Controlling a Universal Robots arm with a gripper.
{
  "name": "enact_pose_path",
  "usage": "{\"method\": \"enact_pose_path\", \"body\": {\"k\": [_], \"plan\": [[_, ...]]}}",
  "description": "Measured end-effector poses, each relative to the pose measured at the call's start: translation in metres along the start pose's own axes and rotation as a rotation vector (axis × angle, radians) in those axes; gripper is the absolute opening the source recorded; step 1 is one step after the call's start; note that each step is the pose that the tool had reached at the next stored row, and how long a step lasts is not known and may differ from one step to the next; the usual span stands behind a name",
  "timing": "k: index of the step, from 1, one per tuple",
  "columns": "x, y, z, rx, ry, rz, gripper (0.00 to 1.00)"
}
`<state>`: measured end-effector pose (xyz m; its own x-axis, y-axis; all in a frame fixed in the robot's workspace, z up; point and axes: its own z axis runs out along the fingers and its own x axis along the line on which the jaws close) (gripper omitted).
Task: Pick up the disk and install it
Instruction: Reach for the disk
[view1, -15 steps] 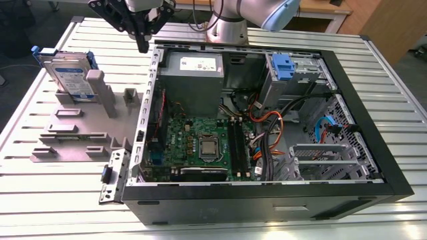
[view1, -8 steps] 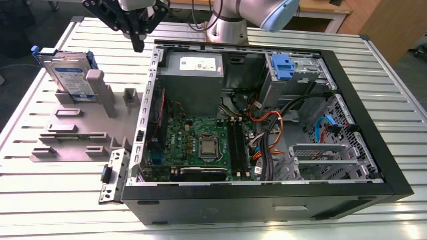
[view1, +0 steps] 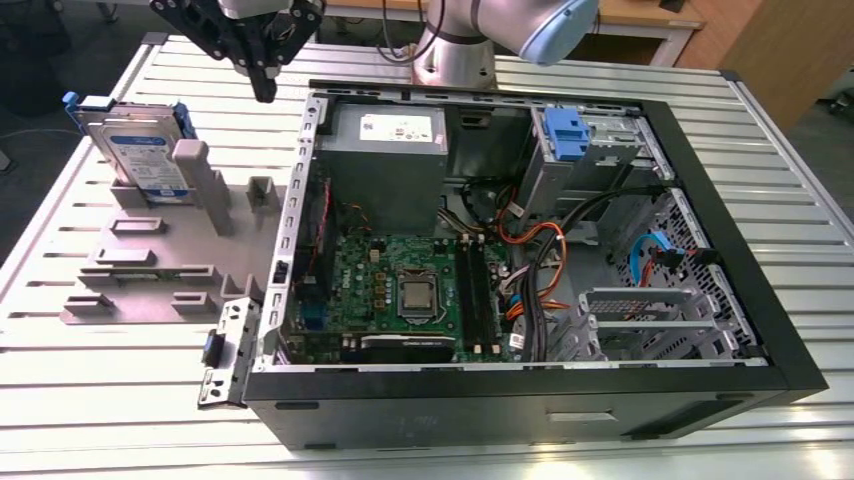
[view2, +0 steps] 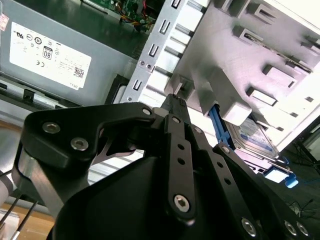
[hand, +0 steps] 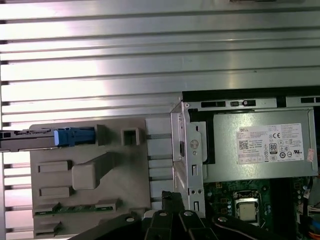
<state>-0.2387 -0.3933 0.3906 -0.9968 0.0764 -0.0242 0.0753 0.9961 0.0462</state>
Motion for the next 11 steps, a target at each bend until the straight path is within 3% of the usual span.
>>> {"method": "enact_pose_path", "body": {"k": [11], "plan": [[0.0102,0.0001,0.0003,0.0001,0.0013,0.000,0.11]]}}
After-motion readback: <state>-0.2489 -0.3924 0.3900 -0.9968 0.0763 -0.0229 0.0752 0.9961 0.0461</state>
